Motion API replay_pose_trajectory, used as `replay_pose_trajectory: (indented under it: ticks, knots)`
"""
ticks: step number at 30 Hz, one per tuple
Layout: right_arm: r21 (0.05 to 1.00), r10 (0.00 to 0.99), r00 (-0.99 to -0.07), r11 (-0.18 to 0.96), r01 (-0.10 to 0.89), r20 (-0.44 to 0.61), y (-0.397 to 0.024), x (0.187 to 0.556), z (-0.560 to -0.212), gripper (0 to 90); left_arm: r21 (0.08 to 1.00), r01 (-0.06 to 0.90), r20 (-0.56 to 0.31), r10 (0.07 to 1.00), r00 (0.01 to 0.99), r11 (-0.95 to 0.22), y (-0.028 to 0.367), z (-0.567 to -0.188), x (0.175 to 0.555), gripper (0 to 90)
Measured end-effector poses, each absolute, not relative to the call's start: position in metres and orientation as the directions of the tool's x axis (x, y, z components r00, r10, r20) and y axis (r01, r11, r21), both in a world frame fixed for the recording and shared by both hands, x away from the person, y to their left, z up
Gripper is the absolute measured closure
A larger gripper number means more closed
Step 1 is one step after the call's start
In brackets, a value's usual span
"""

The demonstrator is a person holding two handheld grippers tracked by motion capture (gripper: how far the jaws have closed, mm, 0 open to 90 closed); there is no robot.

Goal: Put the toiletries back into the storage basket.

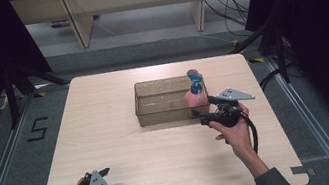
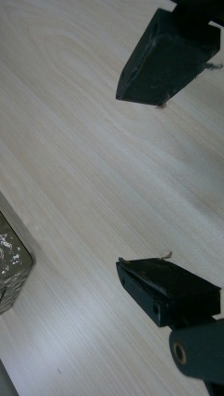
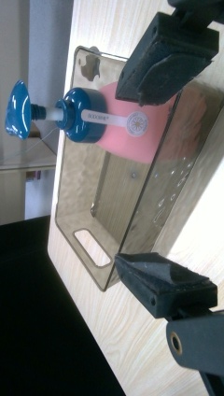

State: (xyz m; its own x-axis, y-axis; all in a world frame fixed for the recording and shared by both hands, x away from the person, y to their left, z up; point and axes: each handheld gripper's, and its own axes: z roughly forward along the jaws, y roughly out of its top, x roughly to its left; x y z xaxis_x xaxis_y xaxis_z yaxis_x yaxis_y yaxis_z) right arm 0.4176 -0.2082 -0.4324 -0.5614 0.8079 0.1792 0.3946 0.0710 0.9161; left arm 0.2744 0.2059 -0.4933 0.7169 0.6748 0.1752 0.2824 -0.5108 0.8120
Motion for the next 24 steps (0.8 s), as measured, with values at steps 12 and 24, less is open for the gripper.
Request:
replay_pose_trajectory:
  ticks: [12,24]
  knots:
    - [0.919,0.799,-0.578,0.089,0.384,0.165,-0.206,0.411,-0.435,18.3,0.813,0.281,0.174,0.675,0.717,-0.509,0.206,-0.493,0.274,14.8]
    - [0.909,0.795,-0.572,0.065,0.412,0.202,-0.205,0.404,-0.437,18.2,0.811,0.284,0.175,0.675,0.717,-0.511,0.206,-0.493,0.274,14.8]
